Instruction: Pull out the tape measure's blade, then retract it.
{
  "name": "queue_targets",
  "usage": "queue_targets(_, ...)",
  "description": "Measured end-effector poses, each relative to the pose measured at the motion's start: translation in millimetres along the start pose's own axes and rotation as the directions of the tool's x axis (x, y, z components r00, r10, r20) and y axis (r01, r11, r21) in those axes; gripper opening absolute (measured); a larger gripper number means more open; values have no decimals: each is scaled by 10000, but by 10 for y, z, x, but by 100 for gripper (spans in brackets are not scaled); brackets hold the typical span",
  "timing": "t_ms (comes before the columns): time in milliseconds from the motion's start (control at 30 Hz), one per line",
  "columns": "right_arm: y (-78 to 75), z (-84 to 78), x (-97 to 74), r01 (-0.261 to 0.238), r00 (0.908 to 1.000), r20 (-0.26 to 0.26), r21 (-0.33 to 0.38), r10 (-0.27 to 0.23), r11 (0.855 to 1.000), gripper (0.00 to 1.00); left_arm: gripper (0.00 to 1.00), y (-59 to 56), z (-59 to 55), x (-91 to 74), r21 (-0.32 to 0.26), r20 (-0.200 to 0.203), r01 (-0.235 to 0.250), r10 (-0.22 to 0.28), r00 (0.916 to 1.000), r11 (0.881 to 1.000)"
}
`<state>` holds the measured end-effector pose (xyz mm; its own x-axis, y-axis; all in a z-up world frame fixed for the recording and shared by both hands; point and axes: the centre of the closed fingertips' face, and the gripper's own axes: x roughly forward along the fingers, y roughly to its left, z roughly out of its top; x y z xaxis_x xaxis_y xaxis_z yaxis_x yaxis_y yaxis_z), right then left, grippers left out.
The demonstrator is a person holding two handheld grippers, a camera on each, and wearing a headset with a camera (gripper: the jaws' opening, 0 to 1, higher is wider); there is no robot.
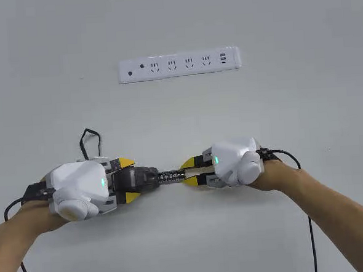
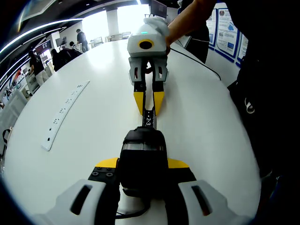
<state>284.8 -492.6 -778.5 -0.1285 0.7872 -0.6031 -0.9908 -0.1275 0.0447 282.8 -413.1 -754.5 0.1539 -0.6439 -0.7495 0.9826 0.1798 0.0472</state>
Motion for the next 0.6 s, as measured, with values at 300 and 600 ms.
queue_targets(300,14,-64,-128,57,10000,-82,-46,-57,10000,9,32,0,-1,-10,56,5,-6,6,10000,10000)
queue_targets(600,23,-135,-261,119,9998,-168,-36,-120,9999,9,32,6,-23,-8,-11,29,8,-8,10000,10000)
